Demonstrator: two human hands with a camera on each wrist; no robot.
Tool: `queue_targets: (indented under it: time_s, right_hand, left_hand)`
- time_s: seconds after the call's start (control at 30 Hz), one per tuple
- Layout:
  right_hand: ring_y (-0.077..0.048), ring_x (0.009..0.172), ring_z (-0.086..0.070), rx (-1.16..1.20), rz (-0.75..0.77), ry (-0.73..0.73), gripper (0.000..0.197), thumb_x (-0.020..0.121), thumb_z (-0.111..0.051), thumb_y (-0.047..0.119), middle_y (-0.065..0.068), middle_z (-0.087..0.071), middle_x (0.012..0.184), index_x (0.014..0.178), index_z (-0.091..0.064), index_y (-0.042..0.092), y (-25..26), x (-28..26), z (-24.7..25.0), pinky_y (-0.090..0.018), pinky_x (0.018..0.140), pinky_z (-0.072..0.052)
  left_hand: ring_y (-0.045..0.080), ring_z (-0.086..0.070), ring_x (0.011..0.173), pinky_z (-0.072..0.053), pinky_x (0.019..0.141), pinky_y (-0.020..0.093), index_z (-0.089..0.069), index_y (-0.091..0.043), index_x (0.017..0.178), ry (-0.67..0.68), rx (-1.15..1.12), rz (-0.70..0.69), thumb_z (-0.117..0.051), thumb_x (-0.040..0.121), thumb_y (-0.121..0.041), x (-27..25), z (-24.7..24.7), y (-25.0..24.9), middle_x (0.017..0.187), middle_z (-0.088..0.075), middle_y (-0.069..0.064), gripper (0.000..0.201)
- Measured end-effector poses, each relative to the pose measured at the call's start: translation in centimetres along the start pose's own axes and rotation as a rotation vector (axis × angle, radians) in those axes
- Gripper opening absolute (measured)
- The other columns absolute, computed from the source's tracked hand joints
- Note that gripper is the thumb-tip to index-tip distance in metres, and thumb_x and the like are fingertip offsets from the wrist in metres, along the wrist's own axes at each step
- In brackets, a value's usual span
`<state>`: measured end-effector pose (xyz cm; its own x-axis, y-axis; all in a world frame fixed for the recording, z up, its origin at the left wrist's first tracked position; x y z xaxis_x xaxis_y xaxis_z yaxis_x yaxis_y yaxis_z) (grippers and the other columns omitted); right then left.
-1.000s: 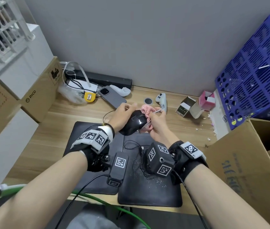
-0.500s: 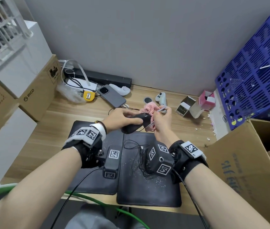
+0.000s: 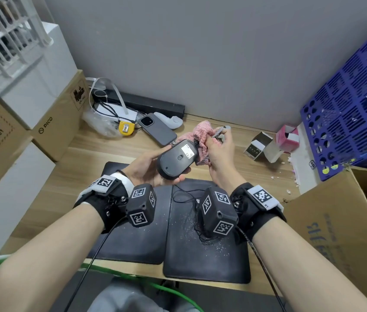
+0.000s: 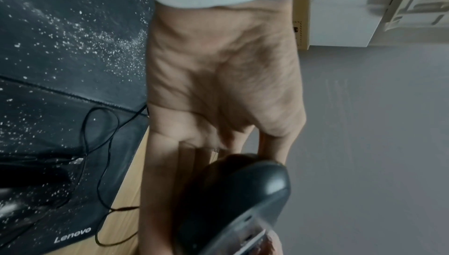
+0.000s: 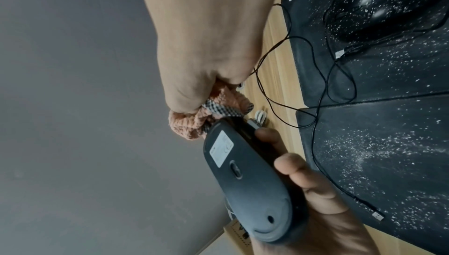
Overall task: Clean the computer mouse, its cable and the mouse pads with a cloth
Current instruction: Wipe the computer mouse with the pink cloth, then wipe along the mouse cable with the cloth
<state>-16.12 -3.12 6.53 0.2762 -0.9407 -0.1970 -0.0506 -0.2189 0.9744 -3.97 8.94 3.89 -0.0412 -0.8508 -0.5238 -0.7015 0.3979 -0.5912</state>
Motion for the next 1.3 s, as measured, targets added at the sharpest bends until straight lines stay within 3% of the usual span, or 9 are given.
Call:
queue_targets:
  time_s: [0.23, 0.33, 0.43, 0.53, 0.63, 0.83, 0.93, 1.17, 1.3]
  right_hand:
    - [-0.026, 0.076, -0.059, -0.035, -0.108, 0.048, 0.019, 0.092, -0.056, 0.006, -0.018, -0.062, 0.093, 0.085, -0.052, 0.023, -2.1, -0.1, -2.1, -0.042, 0.066, -0.049]
    - [-0.028, 0.073, -0.058, -0.071, -0.133, 0.058, 0.020, 0.091, -0.057, 0.009, -0.016, -0.062, 0.088, 0.082, -0.051, 0.026, -3.2, -0.5, -2.9, -0.043, 0.063, -0.046]
    - [-0.024, 0.063, -0.056, -0.104, -0.170, 0.049, 0.018, 0.093, -0.055, 0.006, -0.012, -0.061, 0.081, 0.087, -0.050, 0.022, -4.3, -0.7, -3.4, -0.036, 0.056, -0.044]
    - [-0.018, 0.053, -0.054, -0.149, -0.201, -0.022, 0.018, 0.092, -0.052, -0.001, -0.011, -0.058, 0.078, 0.092, -0.048, 0.017, -5.3, -1.0, -3.4, -0.029, 0.047, -0.043]
    - [-0.009, 0.040, -0.052, -0.206, -0.245, -0.092, 0.025, 0.090, -0.051, -0.005, -0.004, -0.053, 0.064, 0.078, -0.044, 0.017, -6.8, -1.4, -3.3, -0.019, 0.036, -0.038]
    - [-0.011, 0.052, -0.052, -0.315, -0.344, -0.118, 0.017, 0.090, -0.056, -0.001, -0.011, -0.055, 0.080, 0.096, -0.046, 0.011, -9.4, -1.7, -4.4, -0.013, 0.034, -0.036]
    - [-0.003, 0.037, -0.050, -0.291, -0.365, -0.149, 0.027, 0.091, -0.054, -0.005, -0.010, -0.051, 0.072, 0.077, -0.041, 0.014, -9.7, -1.7, -4.5, -0.012, 0.031, -0.033]
    - [-0.009, 0.051, -0.039, -0.350, -0.358, -0.279, 0.031, 0.093, -0.045, -0.009, -0.003, -0.044, 0.067, 0.074, -0.039, 0.015, -10.4, -1.0, -3.9, -0.011, 0.031, -0.029]
    - [-0.002, 0.045, -0.052, -0.277, -0.367, -0.314, 0.026, 0.093, -0.043, -0.011, -0.007, -0.051, 0.076, 0.085, -0.048, 0.013, -10.8, -0.9, -4.3, -0.013, 0.036, -0.040]
  left_hand:
    - [0.041, -0.062, 0.101, -0.054, 0.082, 0.044, -0.061, -0.005, 0.116, -0.109, 0.091, -0.020, -0.042, 0.098, -0.034, -2.1, 3.4, 0.8, 0.115, -0.063, 0.024, 0.039]
    - [0.038, -0.067, 0.086, -0.056, 0.081, 0.045, -0.056, -0.007, 0.124, -0.082, 0.163, -0.008, -0.052, 0.089, -0.038, -3.3, 5.6, 1.4, 0.115, -0.063, 0.025, 0.047]
    - [0.039, -0.064, 0.099, -0.054, 0.088, 0.048, -0.050, -0.017, 0.136, -0.028, 0.241, -0.027, -0.079, 0.070, -0.046, -3.7, 8.9, 2.2, 0.122, -0.061, 0.018, 0.078]
    - [0.024, -0.064, 0.107, -0.055, 0.086, 0.033, -0.049, -0.035, 0.133, -0.211, 0.573, -0.095, -0.086, 0.052, -0.059, -4.3, 11.1, 1.4, 0.122, -0.066, 0.008, 0.092]
    - [0.008, -0.063, 0.101, -0.049, 0.081, 0.016, -0.035, -0.029, 0.146, -0.330, 0.889, -0.136, -0.080, 0.077, -0.028, -4.6, 12.4, -0.1, 0.129, -0.061, 0.008, 0.082]
    - [0.017, -0.055, 0.121, -0.041, 0.098, 0.026, -0.051, -0.030, 0.138, -0.530, 1.454, -0.133, -0.083, 0.070, -0.036, -5.1, 15.9, -0.8, 0.133, -0.059, -0.002, 0.075]
    - [0.022, -0.057, 0.119, -0.045, 0.098, 0.030, -0.053, -0.033, 0.135, -0.581, 1.449, -0.095, -0.085, 0.067, -0.035, -5.1, 18.3, -0.9, 0.128, -0.063, 0.000, 0.075]
    - [0.022, -0.065, 0.103, -0.047, 0.087, 0.026, -0.064, -0.017, 0.123, -0.648, 1.272, -0.117, -0.086, 0.063, -0.007, -4.6, 23.3, -2.0, 0.109, -0.070, 0.002, 0.065]
    - [0.022, -0.065, 0.096, -0.051, 0.087, 0.038, -0.064, -0.034, 0.117, -0.722, 1.253, -0.099, -0.084, 0.060, -0.019, -4.3, 25.8, -2.2, 0.103, -0.071, -0.004, 0.063]
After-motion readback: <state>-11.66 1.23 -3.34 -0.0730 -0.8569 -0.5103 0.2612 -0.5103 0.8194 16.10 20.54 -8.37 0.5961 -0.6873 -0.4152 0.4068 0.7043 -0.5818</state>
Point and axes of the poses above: each hand's wrist, its own x-axis towards the middle knuckle, its own z-axis out of the back of the hand, y = z × x, the point moved 3 cm from there along x, towards the middle knuckle
